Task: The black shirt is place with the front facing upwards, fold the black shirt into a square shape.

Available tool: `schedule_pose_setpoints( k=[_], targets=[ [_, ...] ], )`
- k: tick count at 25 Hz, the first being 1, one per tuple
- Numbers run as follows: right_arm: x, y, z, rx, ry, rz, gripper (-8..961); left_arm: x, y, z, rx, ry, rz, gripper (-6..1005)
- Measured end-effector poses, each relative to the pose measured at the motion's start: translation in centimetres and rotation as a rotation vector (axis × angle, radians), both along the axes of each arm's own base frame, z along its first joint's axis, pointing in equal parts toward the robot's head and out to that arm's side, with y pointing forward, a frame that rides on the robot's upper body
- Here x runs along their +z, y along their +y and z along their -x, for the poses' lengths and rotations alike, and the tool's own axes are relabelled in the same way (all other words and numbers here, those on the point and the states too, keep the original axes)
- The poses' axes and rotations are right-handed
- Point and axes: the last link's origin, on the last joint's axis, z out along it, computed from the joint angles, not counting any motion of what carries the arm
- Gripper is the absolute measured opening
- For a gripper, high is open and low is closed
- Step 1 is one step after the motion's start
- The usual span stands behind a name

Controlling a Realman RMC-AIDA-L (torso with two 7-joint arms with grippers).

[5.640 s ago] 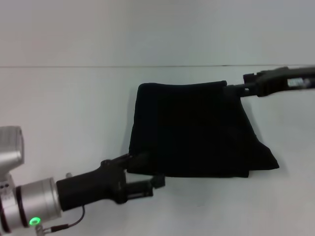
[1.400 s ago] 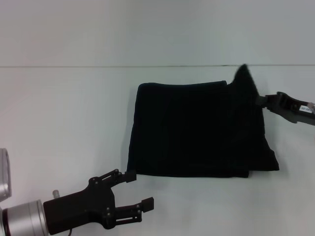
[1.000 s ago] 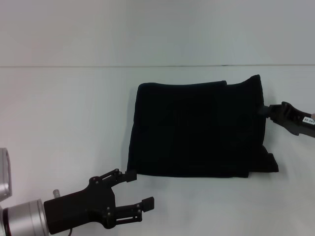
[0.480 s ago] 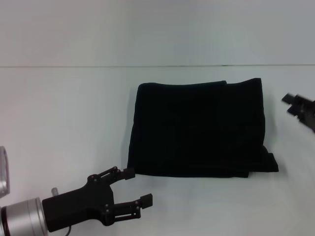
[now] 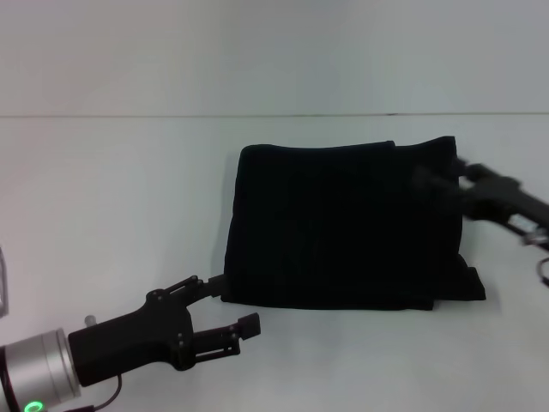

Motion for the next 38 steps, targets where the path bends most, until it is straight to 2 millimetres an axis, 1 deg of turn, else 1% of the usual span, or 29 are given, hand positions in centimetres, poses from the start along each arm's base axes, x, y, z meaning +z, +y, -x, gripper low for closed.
schedule_pose_setpoints(
  k=[1, 3, 5, 8, 14, 18, 21, 23, 25, 27, 30, 34, 38],
  targets=[
    [-0.7, 0.3, 0.2, 0.017, -0.040, 0.004, 810, 0.0, 0.1, 0.0, 0.005, -0.005, 0.002, 915],
    [-2.1, 0.9, 0.6, 0.036, -0.120, 0.013, 839, 0.1, 0.2, -0.1, 0.019, -0.016, 0.009, 915],
    [-3.2, 1.3, 0.4, 0.027, -0.189, 0.014, 868, 0.2, 0.4, -0.1, 0.030, -0.024, 0.011, 915],
    [-4.2, 1.7, -0.1, -0.007, -0.261, 0.012, 897, 0.4, 0.5, -0.1, 0.049, -0.036, 0.004, 914],
    [-4.2, 1.9, -0.5, -0.035, -0.281, 0.003, 898, 0.9, 1.0, 0.0, 0.110, -0.072, 0.011, 914],
    [-3.8, 1.6, -0.2, -0.006, -0.242, -0.009, 897, 1.6, 2.4, -0.1, 0.204, -0.119, 0.056, 914],
    [-3.0, 0.7, 0.2, 0.072, -0.203, -0.030, 897, 2.3, 3.7, -0.4, 0.276, -0.158, 0.112, 914],
    [-2.6, -0.5, 0.3, 0.148, -0.194, -0.039, 898, 2.9, 4.9, -0.9, 0.320, -0.180, 0.154, 913],
    [-2.6, -1.8, 0.2, 0.210, -0.196, -0.037, 898, 3.4, 6.1, -1.3, 0.362, -0.188, 0.190, 913],
    [-2.7, -3.3, 0.0, 0.267, -0.201, -0.032, 899, 3.9, 7.6, -1.7, 0.427, -0.187, 0.230, 913],
    [-3.2, -5.5, -0.7, 0.308, -0.206, -0.016, 899, 4.4, 10.2, -2.1, 0.553, -0.170, 0.254, 913],
    [-4.3, -8.2, -1.5, 0.334, -0.212, 0.010, 900, 4.3, 13.1, -2.7, 0.666, -0.126, 0.222, 913],
    [-5.5, -10.0, -2.0, 0.329, -0.210, 0.023, 901, 3.1, 15.1, -3.4, 0.724, -0.062, 0.169, 912]
  ],
)
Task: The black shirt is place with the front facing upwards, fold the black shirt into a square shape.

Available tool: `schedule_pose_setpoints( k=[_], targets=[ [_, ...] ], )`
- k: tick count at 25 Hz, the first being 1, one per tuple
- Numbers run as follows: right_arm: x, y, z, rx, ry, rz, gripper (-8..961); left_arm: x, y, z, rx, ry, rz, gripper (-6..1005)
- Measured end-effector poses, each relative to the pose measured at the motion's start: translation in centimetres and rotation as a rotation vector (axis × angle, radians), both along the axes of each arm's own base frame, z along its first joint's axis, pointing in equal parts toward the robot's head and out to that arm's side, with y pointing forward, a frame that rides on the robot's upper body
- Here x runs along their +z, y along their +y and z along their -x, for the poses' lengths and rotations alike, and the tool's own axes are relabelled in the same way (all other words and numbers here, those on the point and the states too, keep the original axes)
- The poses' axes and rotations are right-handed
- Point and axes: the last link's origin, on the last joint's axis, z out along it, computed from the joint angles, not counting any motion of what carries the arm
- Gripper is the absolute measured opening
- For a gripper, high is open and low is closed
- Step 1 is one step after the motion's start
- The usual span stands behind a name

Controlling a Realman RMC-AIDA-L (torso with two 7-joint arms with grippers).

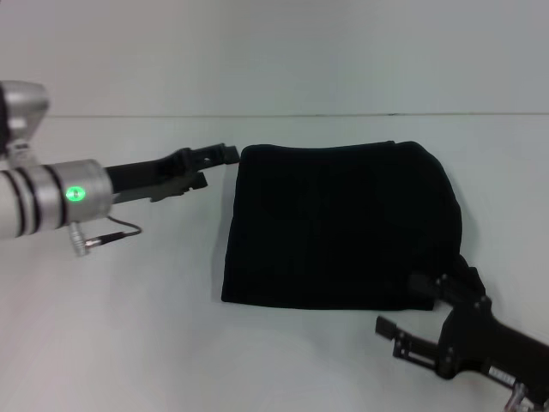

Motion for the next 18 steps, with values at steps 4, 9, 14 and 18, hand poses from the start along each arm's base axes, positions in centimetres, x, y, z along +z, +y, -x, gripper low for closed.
schedule_pose_setpoints(
  k=[4, 9, 14, 18],
  targets=[
    [-0.5, -0.8, -0.4, -0.015, -0.004, 0.003, 900, -1.9, 1.0, -0.8, 0.018, 0.074, -0.002, 912],
    [-0.4, -1.1, -0.7, -0.025, -0.009, 0.003, 900, -3.1, 1.6, -1.3, 0.046, 0.112, -0.042, 912],
    [-0.2, -1.0, -0.8, -0.026, -0.011, 0.001, 900, -4.3, 1.7, -1.1, 0.080, 0.162, -0.074, 911],
    [-0.2, -1.0, -0.8, -0.028, -0.011, 0.001, 900, -5.2, 1.5, -1.4, 0.077, 0.174, -0.081, 911]
  ],
)
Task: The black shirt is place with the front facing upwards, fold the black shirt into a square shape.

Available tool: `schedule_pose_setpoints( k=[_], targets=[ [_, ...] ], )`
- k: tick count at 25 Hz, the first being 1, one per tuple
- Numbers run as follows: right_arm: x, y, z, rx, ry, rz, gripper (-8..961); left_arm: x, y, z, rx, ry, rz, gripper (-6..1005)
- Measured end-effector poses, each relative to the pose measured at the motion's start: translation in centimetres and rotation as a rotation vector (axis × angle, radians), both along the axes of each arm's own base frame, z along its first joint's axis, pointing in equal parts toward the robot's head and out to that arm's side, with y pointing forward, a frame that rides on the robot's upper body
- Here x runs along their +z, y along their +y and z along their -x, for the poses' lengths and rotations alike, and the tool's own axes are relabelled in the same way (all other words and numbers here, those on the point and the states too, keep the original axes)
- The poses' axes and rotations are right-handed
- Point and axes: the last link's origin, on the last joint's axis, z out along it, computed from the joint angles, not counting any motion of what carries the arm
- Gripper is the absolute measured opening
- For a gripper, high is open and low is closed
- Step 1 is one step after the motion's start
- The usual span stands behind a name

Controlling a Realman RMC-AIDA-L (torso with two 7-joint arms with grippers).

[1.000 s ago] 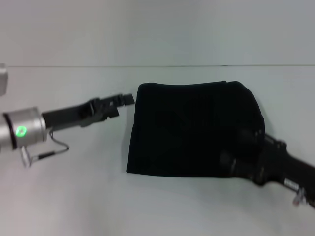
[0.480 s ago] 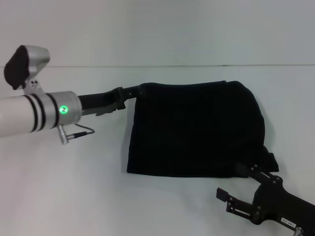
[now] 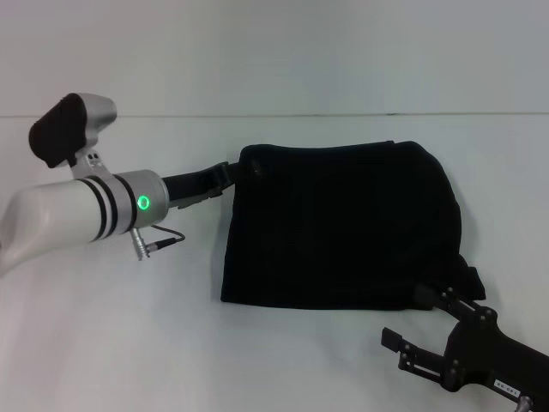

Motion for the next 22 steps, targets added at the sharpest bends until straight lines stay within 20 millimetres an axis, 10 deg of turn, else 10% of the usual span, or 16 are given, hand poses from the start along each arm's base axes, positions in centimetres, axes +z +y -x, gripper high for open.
schedule_pose_setpoints(
  k=[22],
  targets=[
    [-0.1, 0.1, 0.4, 0.018, 0.009, 0.013, 901, -1.6, -0.6, -0.8, -0.012, -0.003, 0.029, 910]
  ],
)
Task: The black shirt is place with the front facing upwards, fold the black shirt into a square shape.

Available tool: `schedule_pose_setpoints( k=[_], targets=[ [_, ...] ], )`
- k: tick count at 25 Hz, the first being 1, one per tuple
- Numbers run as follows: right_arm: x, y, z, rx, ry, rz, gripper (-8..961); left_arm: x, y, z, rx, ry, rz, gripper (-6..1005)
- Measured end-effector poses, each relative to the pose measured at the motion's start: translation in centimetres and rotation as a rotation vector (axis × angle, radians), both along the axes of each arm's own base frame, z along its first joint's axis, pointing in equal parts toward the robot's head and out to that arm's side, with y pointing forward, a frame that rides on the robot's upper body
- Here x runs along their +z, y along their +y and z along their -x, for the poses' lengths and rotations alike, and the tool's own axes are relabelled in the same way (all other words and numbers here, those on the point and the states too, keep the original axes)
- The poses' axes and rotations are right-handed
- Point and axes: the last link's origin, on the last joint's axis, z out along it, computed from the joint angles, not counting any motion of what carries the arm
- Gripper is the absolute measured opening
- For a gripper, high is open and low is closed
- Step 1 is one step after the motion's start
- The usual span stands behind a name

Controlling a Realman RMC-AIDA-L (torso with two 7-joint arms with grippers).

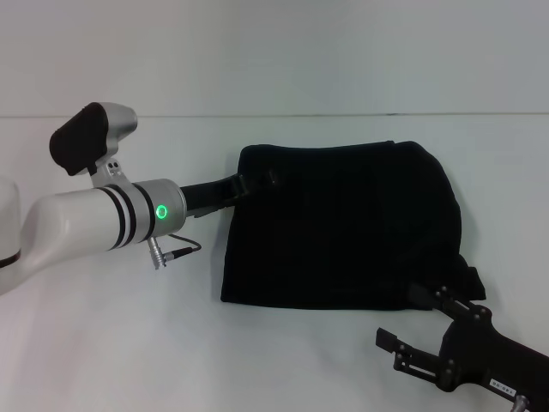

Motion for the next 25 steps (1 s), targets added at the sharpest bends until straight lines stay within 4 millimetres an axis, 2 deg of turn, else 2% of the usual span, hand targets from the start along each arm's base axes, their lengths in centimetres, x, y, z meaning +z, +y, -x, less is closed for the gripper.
schedule_pose_setpoints(
  k=[8, 18, 25],
  targets=[
    [0.01, -0.04, 0.09, 0.004, 0.005, 0.002, 901, -0.75, -0.30, -0.40, -0.052, 0.038, 0.027, 909],
    [0.11, -0.03, 0.23, 0.006, 0.017, 0.006, 900, -0.72, -0.23, -0.17, -0.048, 0.052, 0.015, 467],
    [0.13, 0.04, 0.28, 0.009, 0.017, 0.006, 900, -0.70, -0.33, 0.03, -0.046, 0.055, 0.015, 313]
  ],
)
